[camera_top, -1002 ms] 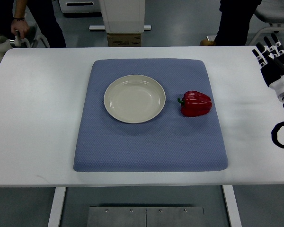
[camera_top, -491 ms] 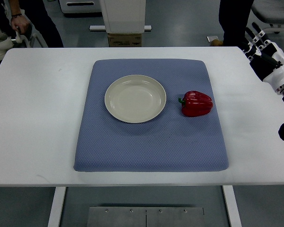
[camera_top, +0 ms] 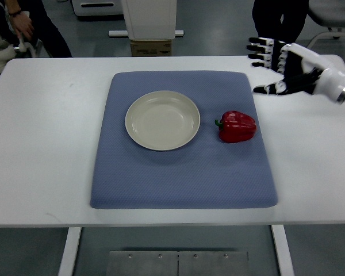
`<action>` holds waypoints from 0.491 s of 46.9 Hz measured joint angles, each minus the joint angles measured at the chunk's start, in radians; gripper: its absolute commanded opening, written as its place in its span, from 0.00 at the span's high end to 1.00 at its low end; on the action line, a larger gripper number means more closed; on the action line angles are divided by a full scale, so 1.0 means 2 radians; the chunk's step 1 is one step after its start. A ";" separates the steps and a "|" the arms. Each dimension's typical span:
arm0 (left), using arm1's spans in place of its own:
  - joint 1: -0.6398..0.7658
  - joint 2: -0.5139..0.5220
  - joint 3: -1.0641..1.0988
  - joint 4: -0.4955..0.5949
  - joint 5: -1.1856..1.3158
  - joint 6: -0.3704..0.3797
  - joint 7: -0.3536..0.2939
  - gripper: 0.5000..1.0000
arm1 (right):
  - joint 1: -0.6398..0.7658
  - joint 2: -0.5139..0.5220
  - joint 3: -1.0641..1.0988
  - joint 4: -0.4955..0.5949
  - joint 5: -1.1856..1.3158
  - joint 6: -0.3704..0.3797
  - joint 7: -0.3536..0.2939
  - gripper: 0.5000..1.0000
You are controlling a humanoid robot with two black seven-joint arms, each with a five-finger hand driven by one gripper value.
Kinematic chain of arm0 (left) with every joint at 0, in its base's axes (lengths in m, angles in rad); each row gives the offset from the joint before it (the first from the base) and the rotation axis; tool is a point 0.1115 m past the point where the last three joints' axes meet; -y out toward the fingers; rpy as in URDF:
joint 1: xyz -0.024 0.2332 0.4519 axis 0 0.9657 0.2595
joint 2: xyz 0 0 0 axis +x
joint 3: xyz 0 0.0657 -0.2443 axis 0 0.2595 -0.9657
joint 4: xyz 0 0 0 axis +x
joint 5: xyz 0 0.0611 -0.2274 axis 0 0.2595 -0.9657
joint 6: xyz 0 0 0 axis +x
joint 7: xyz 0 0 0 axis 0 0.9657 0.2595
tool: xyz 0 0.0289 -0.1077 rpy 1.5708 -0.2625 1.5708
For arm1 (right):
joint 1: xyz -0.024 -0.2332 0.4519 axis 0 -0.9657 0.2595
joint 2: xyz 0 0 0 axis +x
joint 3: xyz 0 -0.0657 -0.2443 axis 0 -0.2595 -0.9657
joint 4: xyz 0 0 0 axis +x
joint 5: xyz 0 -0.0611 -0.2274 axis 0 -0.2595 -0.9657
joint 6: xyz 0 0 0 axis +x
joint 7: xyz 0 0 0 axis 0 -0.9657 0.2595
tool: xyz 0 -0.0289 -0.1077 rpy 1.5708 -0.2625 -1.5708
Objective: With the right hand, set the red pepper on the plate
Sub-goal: 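Reach the right hand over the red bell pepper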
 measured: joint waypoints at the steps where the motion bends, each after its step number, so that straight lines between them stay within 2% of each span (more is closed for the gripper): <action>1: 0.000 0.000 0.000 0.000 0.000 0.000 0.000 0.00 | 0.014 0.000 -0.020 0.004 -0.003 -0.006 0.000 0.15; 6: 0.000 0.000 0.000 0.000 0.000 0.000 0.000 0.00 | 0.088 0.004 -0.132 0.018 -0.007 -0.034 -0.004 0.15; 14: 0.000 0.000 0.000 0.000 0.000 0.000 0.000 0.00 | 0.182 0.045 -0.290 0.038 -0.006 -0.110 -0.024 0.15; 23: 0.000 0.000 0.000 0.000 0.000 0.000 0.000 0.00 | 0.232 0.101 -0.372 0.039 0.001 -0.158 -0.063 0.15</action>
